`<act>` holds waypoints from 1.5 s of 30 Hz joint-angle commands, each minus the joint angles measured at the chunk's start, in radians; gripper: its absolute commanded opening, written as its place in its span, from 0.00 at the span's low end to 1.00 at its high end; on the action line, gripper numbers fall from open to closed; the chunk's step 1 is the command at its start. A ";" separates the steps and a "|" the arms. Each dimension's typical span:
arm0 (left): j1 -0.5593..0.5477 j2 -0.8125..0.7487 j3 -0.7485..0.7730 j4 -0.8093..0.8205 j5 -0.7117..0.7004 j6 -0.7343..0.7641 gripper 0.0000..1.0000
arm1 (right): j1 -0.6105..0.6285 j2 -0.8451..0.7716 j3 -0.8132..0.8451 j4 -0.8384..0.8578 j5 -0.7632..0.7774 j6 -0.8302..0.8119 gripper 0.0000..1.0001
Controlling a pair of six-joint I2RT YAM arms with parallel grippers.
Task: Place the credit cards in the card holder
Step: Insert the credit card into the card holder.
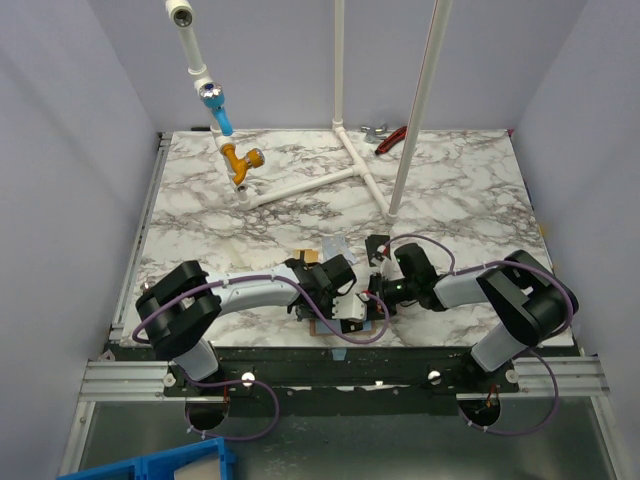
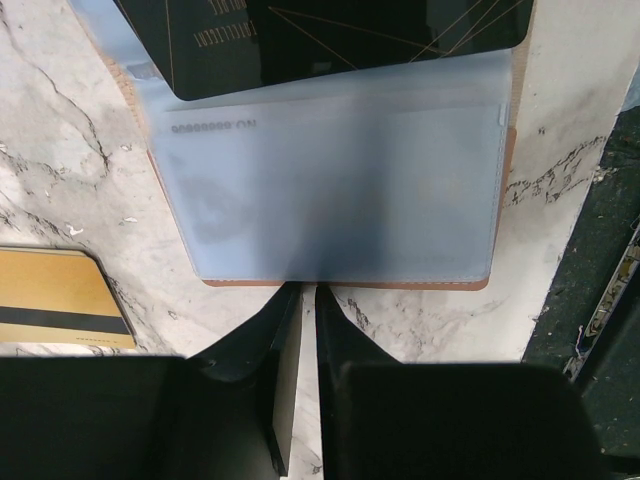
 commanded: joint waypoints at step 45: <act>-0.026 0.018 0.008 -0.017 0.064 -0.005 0.07 | 0.082 0.179 0.183 -0.114 0.190 -0.035 0.01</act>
